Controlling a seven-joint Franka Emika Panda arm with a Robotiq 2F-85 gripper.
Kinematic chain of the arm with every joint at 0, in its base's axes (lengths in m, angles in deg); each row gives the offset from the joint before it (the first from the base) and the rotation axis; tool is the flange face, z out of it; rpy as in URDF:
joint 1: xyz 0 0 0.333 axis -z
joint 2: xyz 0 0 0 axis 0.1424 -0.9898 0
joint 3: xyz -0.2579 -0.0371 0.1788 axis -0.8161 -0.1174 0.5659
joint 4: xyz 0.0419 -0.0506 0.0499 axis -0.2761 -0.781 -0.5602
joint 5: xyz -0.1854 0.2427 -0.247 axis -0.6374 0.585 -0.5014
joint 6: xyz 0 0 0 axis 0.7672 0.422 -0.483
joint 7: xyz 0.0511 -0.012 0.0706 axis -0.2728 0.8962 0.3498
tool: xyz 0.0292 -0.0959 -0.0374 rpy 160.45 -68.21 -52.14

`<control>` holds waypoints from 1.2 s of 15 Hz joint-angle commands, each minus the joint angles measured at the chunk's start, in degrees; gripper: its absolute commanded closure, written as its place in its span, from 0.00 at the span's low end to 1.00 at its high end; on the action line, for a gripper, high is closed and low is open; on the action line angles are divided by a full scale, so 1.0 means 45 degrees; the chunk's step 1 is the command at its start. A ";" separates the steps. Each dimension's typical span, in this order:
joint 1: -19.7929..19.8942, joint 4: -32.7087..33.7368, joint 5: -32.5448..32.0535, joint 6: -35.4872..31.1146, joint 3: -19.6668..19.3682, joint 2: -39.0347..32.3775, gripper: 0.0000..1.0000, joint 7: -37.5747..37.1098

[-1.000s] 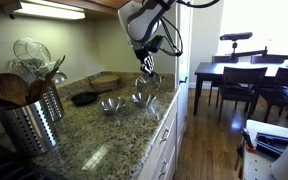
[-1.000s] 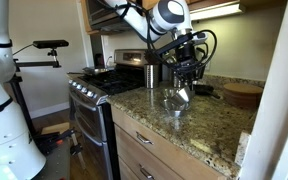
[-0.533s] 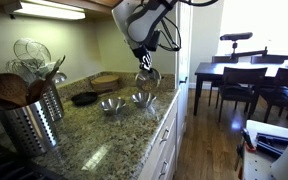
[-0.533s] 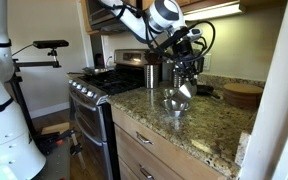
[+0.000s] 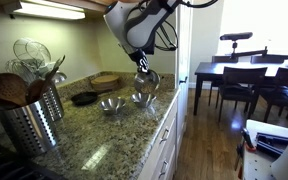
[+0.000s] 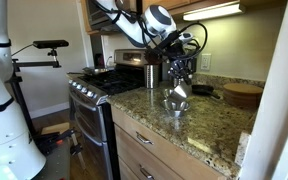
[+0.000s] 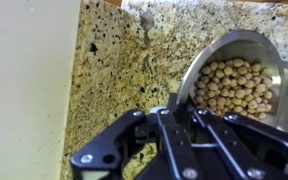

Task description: Pour the contents of the left silver bowl into the right silver bowl

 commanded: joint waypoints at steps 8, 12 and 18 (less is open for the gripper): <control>-0.0473 -0.0926 -0.2849 0.0404 0.0483 0.0565 0.92 -0.1396; -0.0620 -0.1128 -0.3919 0.0412 0.0753 0.0621 0.92 -0.1833; -0.0741 -0.1540 -0.5070 0.0432 0.1012 0.0679 0.92 -0.2578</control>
